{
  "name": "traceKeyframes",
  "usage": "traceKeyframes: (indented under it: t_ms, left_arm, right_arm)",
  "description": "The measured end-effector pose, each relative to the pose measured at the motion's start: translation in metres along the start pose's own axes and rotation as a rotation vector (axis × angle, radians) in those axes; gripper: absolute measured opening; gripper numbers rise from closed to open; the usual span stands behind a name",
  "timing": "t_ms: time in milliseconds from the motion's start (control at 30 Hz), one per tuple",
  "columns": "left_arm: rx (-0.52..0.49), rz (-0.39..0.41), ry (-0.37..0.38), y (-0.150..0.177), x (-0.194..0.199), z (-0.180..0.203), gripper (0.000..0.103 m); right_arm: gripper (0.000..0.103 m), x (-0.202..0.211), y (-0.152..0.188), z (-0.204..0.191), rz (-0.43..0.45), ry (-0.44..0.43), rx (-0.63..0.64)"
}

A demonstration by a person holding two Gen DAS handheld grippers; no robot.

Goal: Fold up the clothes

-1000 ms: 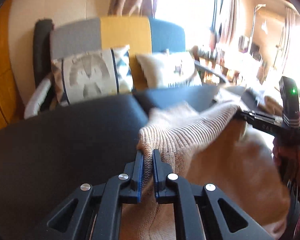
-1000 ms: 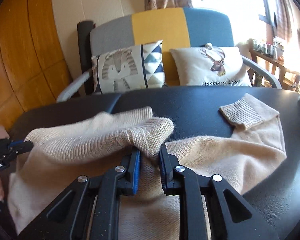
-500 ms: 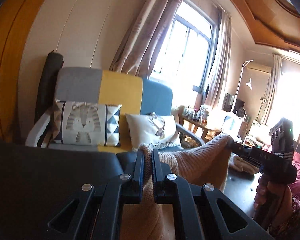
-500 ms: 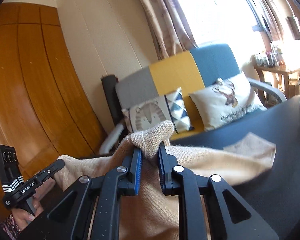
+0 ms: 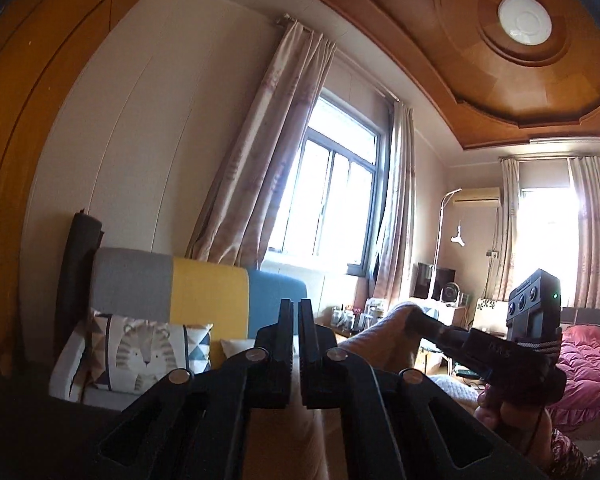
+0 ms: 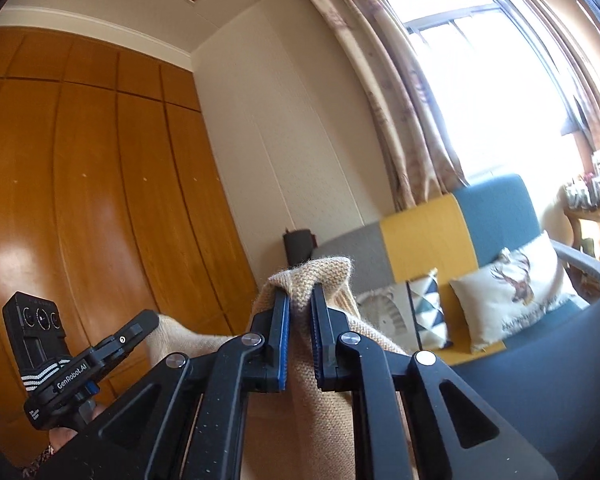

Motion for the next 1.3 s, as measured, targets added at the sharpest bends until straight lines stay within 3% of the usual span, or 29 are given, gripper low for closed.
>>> traceKeyframes:
  t_ms: [67,167,233,267,333,400,500,567,600,633,700,967,1067,1200,1267,1300]
  left_arm:
    - [-0.021,0.049,0.002,-0.020,0.010,0.003,0.000]
    - [-0.080,0.047,0.006,-0.036,0.013,0.011,0.000]
    - [-0.099,0.002,0.016,-0.027,0.010,0.011,0.000]
    - [-0.091,-0.037,0.012,-0.014,0.007,0.009,0.002]
    - [-0.045,-0.119,-0.024,0.021,0.001,-0.004,0.019]
    - [0.042,-0.220,-0.043,0.069,-0.005,-0.021,0.019]
    - [0.211,-0.391,-0.043,0.152,-0.010,-0.047,0.019]
    - [0.299,-0.515,-0.053,0.204,-0.012,-0.060,0.019]
    - [0.332,-0.570,-0.050,0.226,-0.013,-0.064,0.019]
    - [0.365,-0.625,-0.047,0.247,-0.014,-0.068,0.019]
    - [0.402,-0.706,-0.031,0.279,-0.013,-0.071,0.020]
    - [0.530,-0.857,0.045,0.331,-0.036,-0.077,0.047]
    - [0.491,-0.889,0.019,0.335,-0.045,-0.076,0.060]
    - [0.439,-0.930,-0.016,0.339,-0.057,-0.075,0.061]
    - [0.412,-0.950,-0.033,0.342,-0.063,-0.074,0.061]
    - [0.399,-0.960,-0.042,0.343,-0.065,-0.074,0.061]
  right_arm:
    - [0.010,0.003,-0.005,-0.014,0.017,-0.032,0.016]
    - [0.009,0.001,-0.004,-0.033,0.030,-0.041,0.068]
    - [0.000,-0.002,0.000,-0.035,0.030,-0.020,0.090]
    - [0.000,-0.002,0.002,-0.032,0.029,-0.008,0.087]
    - [0.000,-0.003,0.006,-0.025,0.027,0.017,0.081]
    - [0.000,-0.005,0.010,-0.016,0.006,0.044,0.067]
    - [0.001,-0.018,0.034,0.015,-0.139,0.120,0.031]
    - [0.009,-0.025,0.057,0.042,-0.255,0.136,-0.014]
    - [0.019,-0.027,0.068,0.056,-0.298,0.159,-0.038]
    - [0.038,-0.027,0.080,0.069,-0.334,0.192,-0.062]
    - [0.065,-0.029,0.099,0.091,-0.392,0.254,-0.092]
    - [0.072,-0.055,0.147,0.128,-0.578,0.423,-0.072]
    - [0.072,-0.072,0.164,0.140,-0.646,0.488,-0.067]
    - [0.072,-0.095,0.184,0.160,-0.746,0.519,-0.103]
    - [0.042,-0.101,0.192,0.167,-0.772,0.494,-0.115]
    - [0.011,-0.102,0.195,0.170,-0.776,0.479,-0.121]
Point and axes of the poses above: each gripper's, at about its wrist camera, not at the fingertips, and x roughly against the way its jaws point, z to its right, y to its underside, the point moved 1 cm from there along -x, roughly the way its jaws point, and after that the axes turned 14 degrees about -x, right-handed, at the moved point
